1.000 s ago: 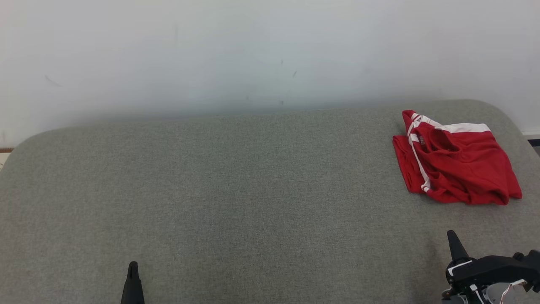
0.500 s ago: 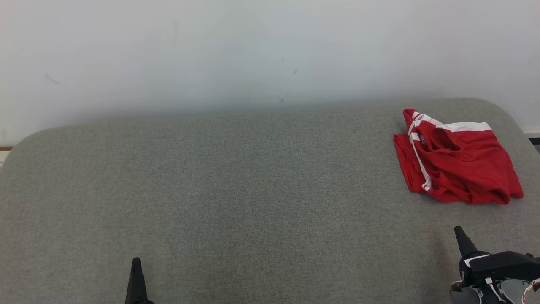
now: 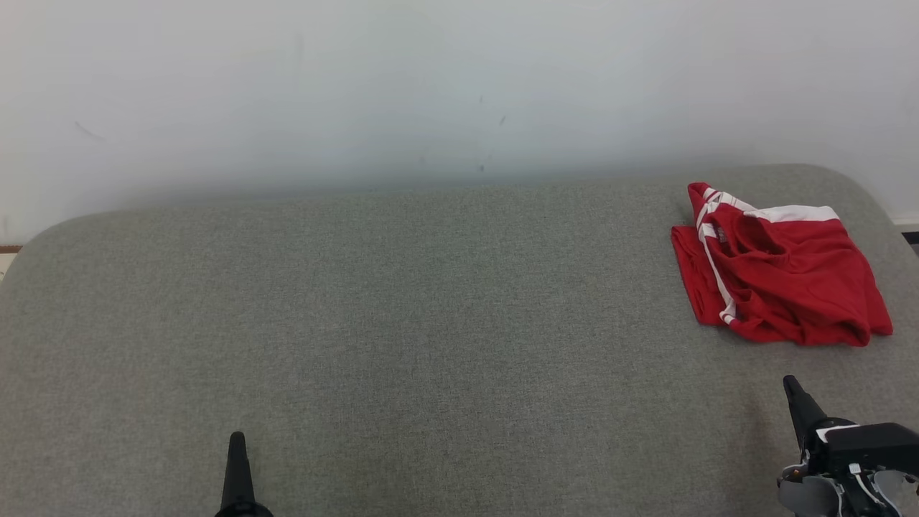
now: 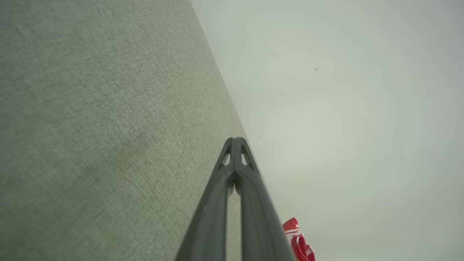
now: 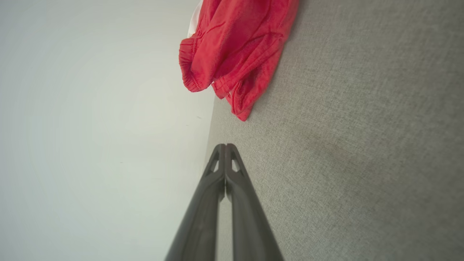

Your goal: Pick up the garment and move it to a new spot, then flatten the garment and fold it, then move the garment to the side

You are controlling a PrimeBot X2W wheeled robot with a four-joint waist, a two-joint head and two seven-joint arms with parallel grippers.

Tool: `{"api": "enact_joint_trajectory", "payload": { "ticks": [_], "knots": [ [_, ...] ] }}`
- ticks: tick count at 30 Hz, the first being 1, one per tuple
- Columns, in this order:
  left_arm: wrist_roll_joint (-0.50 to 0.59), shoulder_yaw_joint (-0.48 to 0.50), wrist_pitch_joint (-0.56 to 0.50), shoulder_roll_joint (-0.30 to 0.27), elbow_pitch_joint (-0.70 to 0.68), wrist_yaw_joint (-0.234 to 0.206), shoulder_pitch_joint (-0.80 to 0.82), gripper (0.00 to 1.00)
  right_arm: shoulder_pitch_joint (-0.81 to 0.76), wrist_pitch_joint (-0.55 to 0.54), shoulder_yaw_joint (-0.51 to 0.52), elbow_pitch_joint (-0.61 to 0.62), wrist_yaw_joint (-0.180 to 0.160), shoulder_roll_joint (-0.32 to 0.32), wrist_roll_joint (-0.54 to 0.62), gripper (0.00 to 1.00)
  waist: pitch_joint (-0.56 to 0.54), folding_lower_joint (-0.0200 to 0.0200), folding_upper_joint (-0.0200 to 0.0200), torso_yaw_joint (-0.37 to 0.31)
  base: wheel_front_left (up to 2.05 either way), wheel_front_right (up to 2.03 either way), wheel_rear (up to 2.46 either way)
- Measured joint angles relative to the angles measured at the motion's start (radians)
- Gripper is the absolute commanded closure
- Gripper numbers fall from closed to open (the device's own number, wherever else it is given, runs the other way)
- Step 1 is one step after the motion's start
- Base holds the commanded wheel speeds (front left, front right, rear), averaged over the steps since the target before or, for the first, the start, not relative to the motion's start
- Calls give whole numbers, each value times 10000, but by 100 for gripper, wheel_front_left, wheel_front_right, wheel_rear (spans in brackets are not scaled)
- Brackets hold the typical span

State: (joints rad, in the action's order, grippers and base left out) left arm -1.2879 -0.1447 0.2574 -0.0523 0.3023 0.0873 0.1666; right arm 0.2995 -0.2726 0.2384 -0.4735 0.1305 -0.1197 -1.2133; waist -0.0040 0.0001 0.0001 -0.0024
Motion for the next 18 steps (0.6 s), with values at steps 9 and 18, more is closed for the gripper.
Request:
{"api": "enact_joint_trajectory", "payload": {
  "ticks": [9,18],
  "knots": [
    [-907,-157,0,8,125,90,187,100,200,-357,318,-161,0,-36,-815,100,37,0,0,7,0,0,0],
    [-1682,-297,2,12,238,180,344,100,395,-700,625,-309,0,-73,-1549,100,75,-1,0,15,0,0,0]
  ]
}}
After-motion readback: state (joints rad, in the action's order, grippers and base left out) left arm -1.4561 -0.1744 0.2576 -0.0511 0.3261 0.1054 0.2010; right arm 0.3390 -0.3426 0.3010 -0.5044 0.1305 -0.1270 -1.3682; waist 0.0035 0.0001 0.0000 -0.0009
